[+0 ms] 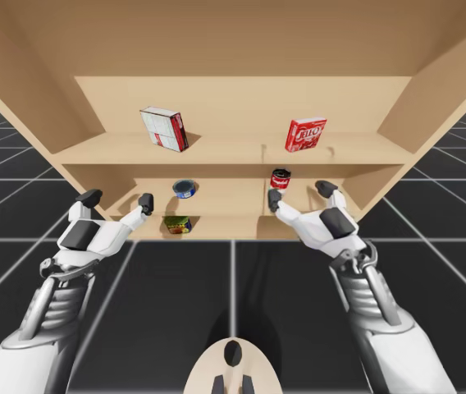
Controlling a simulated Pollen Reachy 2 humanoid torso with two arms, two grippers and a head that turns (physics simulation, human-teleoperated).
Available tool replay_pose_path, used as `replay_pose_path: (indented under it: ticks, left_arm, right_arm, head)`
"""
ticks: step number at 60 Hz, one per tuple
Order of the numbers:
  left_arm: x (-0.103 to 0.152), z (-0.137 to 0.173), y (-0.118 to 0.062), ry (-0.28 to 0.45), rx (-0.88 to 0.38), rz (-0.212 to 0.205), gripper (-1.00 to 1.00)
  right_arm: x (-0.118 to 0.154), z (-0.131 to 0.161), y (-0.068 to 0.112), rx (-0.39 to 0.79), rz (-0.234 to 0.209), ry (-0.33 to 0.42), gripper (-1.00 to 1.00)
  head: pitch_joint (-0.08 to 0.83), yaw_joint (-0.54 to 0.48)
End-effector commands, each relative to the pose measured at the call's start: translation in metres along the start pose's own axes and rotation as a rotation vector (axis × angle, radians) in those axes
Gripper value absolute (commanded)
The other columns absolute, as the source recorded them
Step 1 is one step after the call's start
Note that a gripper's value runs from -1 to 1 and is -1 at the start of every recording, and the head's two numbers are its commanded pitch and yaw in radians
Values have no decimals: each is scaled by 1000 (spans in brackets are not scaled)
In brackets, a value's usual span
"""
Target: Find the tomato soup can on the shelf and bring it to me.
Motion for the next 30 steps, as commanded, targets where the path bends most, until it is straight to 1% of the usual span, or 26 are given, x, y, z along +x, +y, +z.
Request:
replay_pose_path:
  ticks: [1, 10, 15, 20, 22, 30]
  left_arm:
    - [0, 0, 0, -1, -1, 0, -1000]
    - [0, -1, 1, 0, -1, -1, -1000]
    - [0, -1, 1, 0, -1, -1, -1000]
    - [0, -1, 1, 0, -1, 0, -1000]
    - [0, -1, 1, 0, -1, -1, -1000]
    - [-1, -1, 1, 2, 0, -1, -1000]
  right_arm:
    - [-12, -29, 16, 27, -52, 31, -1000]
    - [-20, -48, 21, 21, -46, 50, -1000]
    - [-26, -60, 23, 12, -38, 67, -1000]
    - [-33, -72, 25, 11, -41, 92, -1000]
    - [-36, -77, 25, 5, -34, 94, -1000]
    - [-45, -92, 23, -9, -37, 110, -1000]
  head:
    - [365, -214]
    - [365, -209]
    - [365, -206]
    - [366, -205]
    - [366, -203]
    - [369, -198]
